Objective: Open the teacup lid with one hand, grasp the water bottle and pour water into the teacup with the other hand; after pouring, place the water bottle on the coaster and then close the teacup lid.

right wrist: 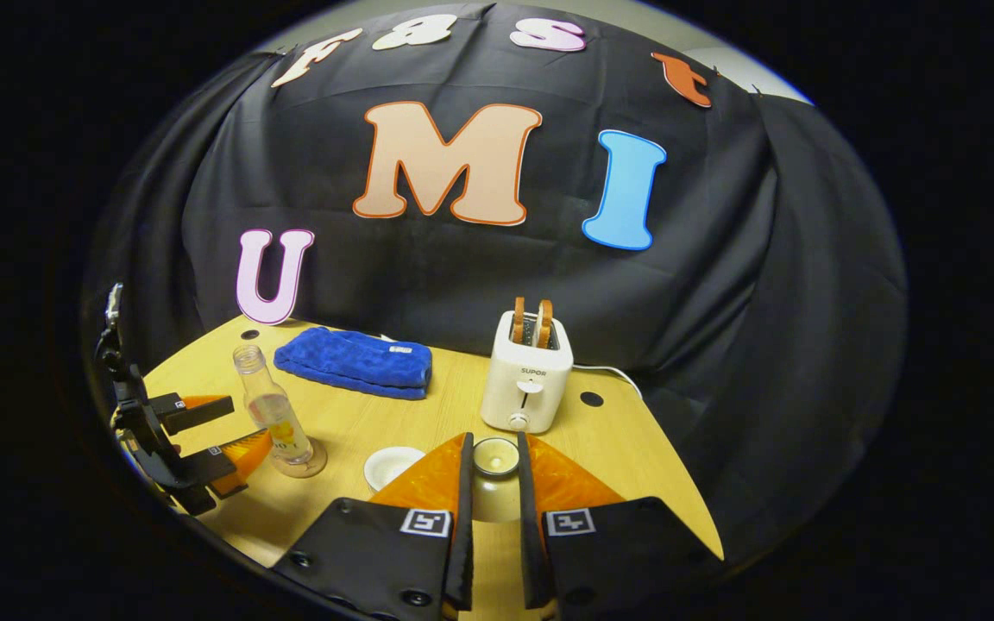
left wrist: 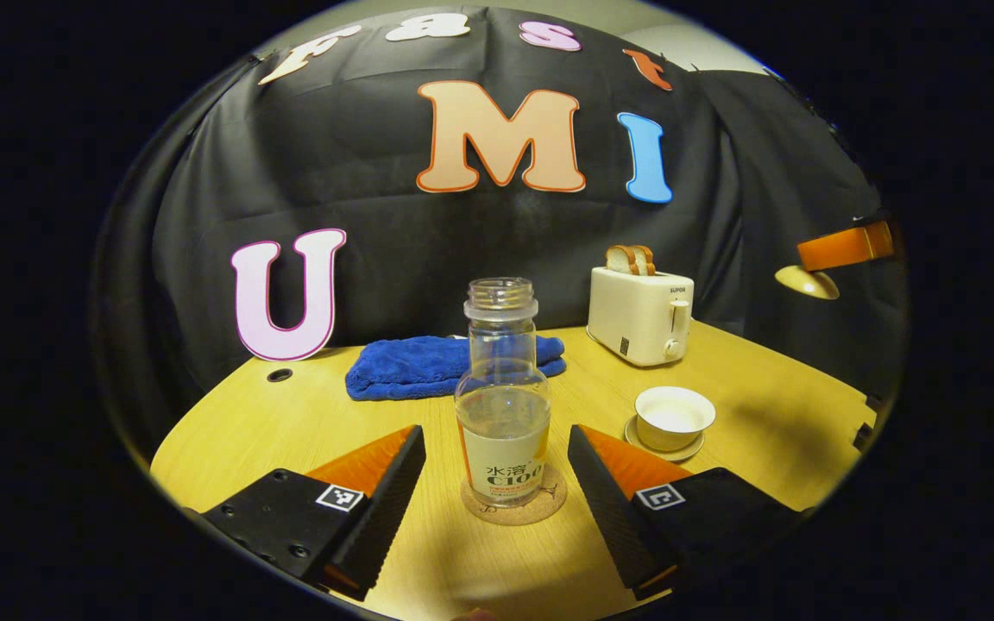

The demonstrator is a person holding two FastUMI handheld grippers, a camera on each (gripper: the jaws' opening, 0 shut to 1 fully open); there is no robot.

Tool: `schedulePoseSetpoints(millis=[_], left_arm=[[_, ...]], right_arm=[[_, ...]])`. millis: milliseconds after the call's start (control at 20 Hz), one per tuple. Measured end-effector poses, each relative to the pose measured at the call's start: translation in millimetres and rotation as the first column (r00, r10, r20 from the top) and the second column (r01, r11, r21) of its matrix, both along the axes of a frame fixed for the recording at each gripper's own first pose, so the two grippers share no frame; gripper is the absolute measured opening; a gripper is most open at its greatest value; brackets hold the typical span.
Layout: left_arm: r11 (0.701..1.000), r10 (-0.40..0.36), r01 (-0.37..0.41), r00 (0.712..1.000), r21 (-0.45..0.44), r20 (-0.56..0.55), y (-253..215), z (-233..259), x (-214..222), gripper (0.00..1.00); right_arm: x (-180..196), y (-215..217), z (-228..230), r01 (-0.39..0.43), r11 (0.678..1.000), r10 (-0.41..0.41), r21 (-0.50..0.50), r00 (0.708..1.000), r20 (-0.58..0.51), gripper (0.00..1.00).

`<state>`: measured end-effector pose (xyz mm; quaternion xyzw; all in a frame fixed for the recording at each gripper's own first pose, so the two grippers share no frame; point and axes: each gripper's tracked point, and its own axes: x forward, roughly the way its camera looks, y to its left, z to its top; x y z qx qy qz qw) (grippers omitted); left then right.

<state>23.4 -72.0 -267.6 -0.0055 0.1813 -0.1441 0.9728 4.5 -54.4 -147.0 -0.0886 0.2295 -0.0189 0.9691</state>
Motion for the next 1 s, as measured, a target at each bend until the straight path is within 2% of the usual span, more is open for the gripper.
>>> schedulePoseSetpoints(millis=[350,450,700,750,900,1000], left_arm=[[0.998,-0.042,0.044,0.999,0.051,-0.028,-10.2,-25.7,11.0,0.98],[0.997,-0.047,0.049,0.998,0.057,-0.034,-12.9,-29.6,14.0,1.00],[0.995,-0.041,0.045,0.998,0.087,-0.050,-13.6,-39.6,19.3,0.96],[0.995,-0.037,0.042,0.998,0.093,-0.052,-13.2,-40.6,20.1,0.94],[0.994,-0.038,0.043,0.998,0.100,-0.055,-14.4,-41.8,21.6,0.77],[0.992,-0.048,0.055,0.997,0.115,-0.058,-15.6,-41.4,20.8,0.77]], right_arm=[[-7.6,-13.6,-1.8,0.050,0.999,-0.050,-0.002,0.999,-0.006,0.26],[-9.7,-14.9,-4.2,0.054,0.999,-0.054,-0.006,0.999,-0.007,0.26],[-12.5,-14.7,-7.5,0.051,0.999,-0.051,-0.009,0.999,-0.013,0.25],[-12.9,-15.8,-7.4,0.054,0.999,-0.055,-0.005,0.998,-0.011,0.24],[-14.2,-20.7,-10.5,0.069,0.998,-0.069,0.002,0.998,-0.014,0.26],[-16.3,-23.2,-12.2,0.077,0.997,-0.077,0.011,0.997,-0.017,0.26]])
